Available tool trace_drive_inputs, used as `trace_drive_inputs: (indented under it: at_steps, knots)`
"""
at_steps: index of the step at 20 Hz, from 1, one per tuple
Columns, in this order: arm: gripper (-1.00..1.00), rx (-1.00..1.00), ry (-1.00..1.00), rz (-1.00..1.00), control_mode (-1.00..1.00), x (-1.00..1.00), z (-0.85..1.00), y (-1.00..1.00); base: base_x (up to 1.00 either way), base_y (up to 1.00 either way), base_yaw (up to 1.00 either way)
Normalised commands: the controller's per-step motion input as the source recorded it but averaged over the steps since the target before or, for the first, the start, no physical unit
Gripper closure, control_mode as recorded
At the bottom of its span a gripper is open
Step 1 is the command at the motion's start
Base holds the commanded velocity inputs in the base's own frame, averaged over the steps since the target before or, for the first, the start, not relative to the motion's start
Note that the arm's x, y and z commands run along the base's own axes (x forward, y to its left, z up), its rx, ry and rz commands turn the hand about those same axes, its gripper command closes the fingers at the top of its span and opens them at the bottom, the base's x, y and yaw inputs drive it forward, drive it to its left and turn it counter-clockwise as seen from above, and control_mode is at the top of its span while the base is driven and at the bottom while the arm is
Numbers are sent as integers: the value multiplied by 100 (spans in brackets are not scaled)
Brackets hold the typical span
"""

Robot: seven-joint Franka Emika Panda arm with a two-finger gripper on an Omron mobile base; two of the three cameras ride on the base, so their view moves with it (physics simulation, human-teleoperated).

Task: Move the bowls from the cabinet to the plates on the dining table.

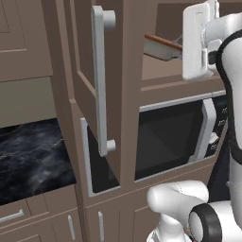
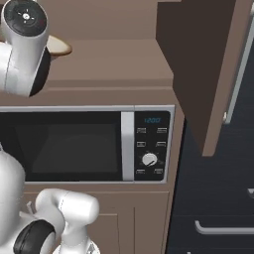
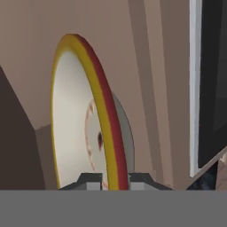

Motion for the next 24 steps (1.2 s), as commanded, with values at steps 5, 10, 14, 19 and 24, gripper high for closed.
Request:
trace_drive_inputs:
  at_steps: [5,10,14,19,24]
  knots:
    - [100,-5,-1,0,-100,-62,-3,-8,0,0,0]
    - [100,-8,-1,0,-100,-62,-10,-15,0,0,0]
    - [100,-13,-4,3,-100,-56,0,-24,0,0,0]
    - [100,-17,-5,6,-100,-44,11,-25,0,0,0]
    - [100,-19,-4,6,-100,-43,14,-21,0,0,0]
